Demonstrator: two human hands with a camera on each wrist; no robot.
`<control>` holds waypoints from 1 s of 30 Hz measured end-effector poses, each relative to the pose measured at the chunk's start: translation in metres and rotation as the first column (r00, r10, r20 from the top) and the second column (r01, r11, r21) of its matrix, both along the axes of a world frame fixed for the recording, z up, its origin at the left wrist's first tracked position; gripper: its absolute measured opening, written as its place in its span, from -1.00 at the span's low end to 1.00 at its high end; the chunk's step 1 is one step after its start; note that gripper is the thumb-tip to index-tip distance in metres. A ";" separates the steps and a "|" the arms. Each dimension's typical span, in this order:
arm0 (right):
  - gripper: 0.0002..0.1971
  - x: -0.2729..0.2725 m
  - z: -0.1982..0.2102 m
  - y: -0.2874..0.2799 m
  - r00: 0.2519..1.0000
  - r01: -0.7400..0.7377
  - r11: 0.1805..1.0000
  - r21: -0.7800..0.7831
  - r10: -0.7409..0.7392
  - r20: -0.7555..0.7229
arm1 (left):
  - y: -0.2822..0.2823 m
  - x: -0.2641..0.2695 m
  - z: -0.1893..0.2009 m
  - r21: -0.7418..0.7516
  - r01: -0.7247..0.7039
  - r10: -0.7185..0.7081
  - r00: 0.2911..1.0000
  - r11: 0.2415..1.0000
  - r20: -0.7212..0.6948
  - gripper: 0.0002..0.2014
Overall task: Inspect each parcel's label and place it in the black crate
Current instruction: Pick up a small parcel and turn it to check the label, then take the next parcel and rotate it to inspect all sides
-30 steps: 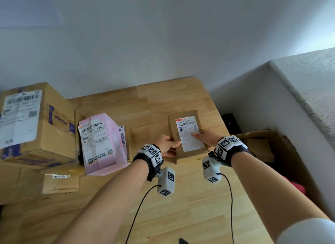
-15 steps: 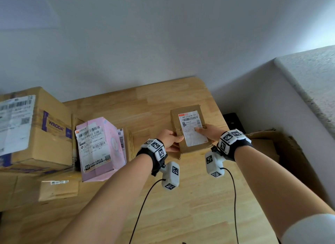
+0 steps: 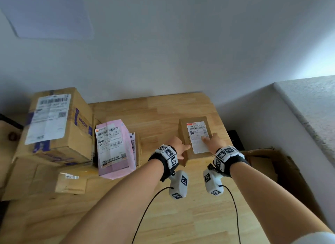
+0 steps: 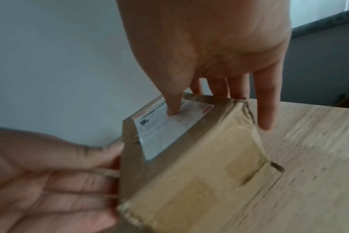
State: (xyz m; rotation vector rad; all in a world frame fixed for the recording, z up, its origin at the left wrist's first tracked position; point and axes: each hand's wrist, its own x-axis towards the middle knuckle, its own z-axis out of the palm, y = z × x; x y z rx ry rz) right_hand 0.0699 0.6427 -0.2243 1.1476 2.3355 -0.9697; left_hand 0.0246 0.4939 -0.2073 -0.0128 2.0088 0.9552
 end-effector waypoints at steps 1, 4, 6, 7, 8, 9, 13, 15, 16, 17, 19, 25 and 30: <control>-0.54 0.001 0.004 -0.005 0.999 -0.033 0.998 0.059 0.032 0.015 | -0.008 -0.001 0.008 0.029 -0.015 0.015 1.000 0.999 -0.010 -0.61; -0.47 0.003 0.018 -0.026 0.989 -0.144 0.966 0.215 0.149 -0.005 | -0.046 -0.003 0.036 0.121 -0.047 0.057 0.995 0.992 -0.083 -0.72; -0.45 -0.003 0.030 -0.049 0.974 -0.191 0.951 0.242 0.215 -0.078 | -0.081 -0.002 0.049 0.181 -0.044 0.065 0.992 0.982 -0.112 -0.78; -0.48 -0.008 0.037 -0.062 0.963 -0.214 0.950 0.228 0.244 -0.114 | -0.100 0.000 0.053 0.213 -0.050 0.074 0.991 0.976 -0.108 -0.81; -0.53 -0.014 0.044 -0.078 0.950 -0.251 0.945 0.210 0.283 -0.135 | -0.117 0.003 0.057 0.252 -0.063 0.089 0.992 0.966 -0.091 -0.83; -0.59 -0.018 0.051 -0.093 0.931 -0.309 0.931 0.194 0.337 -0.137 | -0.133 0.006 0.060 0.295 -0.085 0.107 0.993 0.952 -0.058 -0.85; -0.67 -0.017 0.065 -0.155 0.833 -0.516 0.845 0.143 0.534 -0.145 | -0.179 0.029 0.068 0.451 -0.205 0.172 0.979 0.869 0.114 -0.83; -0.68 -0.010 0.068 -0.183 0.818 -0.535 0.838 0.110 0.546 -0.181 | -0.196 0.039 0.070 0.512 -0.229 0.192 0.973 0.828 0.126 -0.83; -0.69 -0.007 0.067 -0.193 0.820 -0.530 0.843 0.089 0.537 -0.199 | -0.202 0.043 0.072 0.526 -0.230 0.200 0.973 0.819 0.114 -0.84; -0.70 -0.003 0.068 -0.205 0.831 -0.520 0.853 0.043 0.516 -0.209 | -0.210 0.047 0.073 0.533 -0.220 0.203 0.975 0.817 0.092 -0.85; -0.68 0.004 0.070 -0.221 0.874 -0.462 0.882 -0.092 0.435 -0.219 | -0.223 0.053 0.075 0.522 -0.183 0.191 0.981 0.833 0.040 -0.84; -0.46 0.030 0.082 -0.267 0.937 -0.277 0.870 -0.407 0.151 -0.314 | -0.291 0.072 0.078 0.437 -0.090 0.091 0.996 0.895 0.019 -0.86; -0.40 0.032 0.078 -0.295 0.928 -0.232 0.894 -0.383 0.086 -0.362 | -0.372 0.072 0.076 0.317 -0.137 0.136 0.990 0.939 0.024 -0.85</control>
